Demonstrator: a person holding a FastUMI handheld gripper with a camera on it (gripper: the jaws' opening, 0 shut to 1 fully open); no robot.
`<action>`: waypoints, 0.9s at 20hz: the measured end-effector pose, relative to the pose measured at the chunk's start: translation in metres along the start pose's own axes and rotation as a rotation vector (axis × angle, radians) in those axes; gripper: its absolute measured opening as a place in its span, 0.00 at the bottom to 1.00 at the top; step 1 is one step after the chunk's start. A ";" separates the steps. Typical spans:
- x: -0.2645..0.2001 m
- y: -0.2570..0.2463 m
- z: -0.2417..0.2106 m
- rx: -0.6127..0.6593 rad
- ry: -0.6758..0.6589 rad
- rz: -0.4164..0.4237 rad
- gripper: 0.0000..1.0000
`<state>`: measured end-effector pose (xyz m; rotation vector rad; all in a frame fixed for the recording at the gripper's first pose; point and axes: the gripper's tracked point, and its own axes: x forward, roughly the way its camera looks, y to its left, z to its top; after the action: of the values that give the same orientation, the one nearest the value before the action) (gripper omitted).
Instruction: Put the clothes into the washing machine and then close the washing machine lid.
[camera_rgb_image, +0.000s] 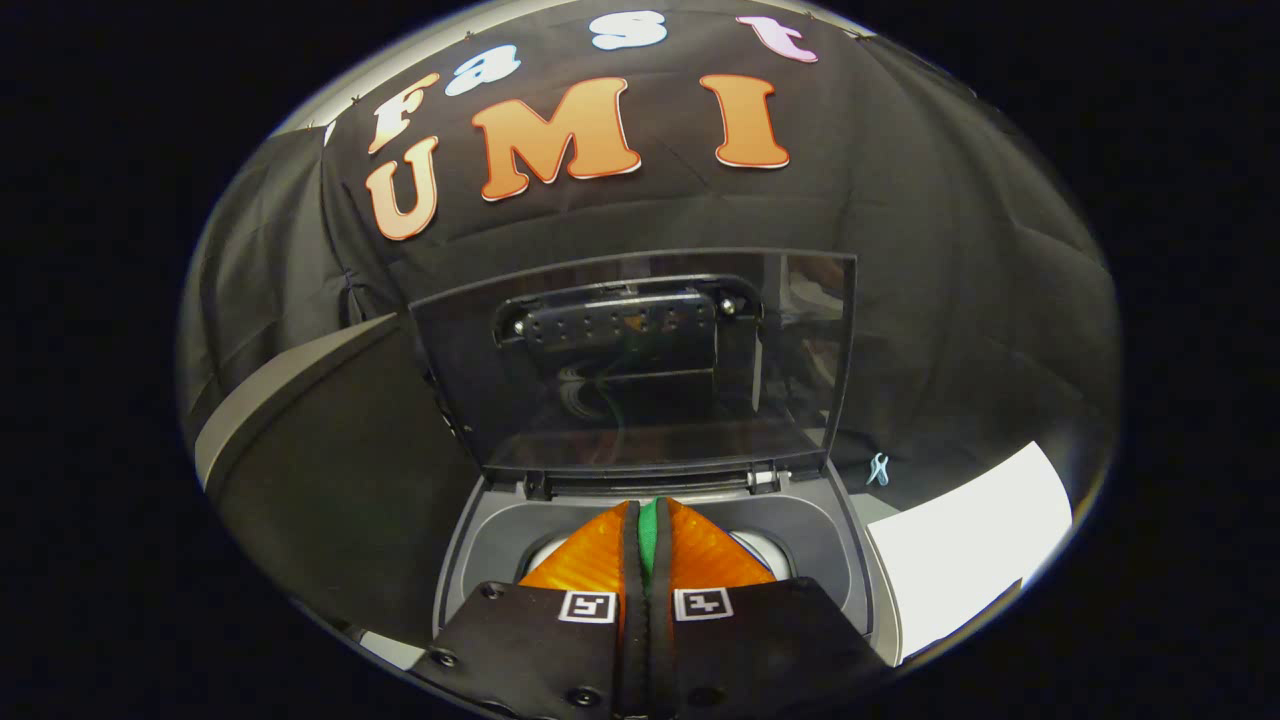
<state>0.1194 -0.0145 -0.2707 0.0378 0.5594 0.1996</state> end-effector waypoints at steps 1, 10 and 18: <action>0.005 -0.004 -0.006 0.004 0.017 0.002 0.08; 0.053 -0.020 -0.044 0.034 0.126 0.011 0.08; 0.065 -0.022 -0.072 0.085 0.234 0.044 0.13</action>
<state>0.1392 -0.0246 -0.3679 0.1098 0.8008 0.2243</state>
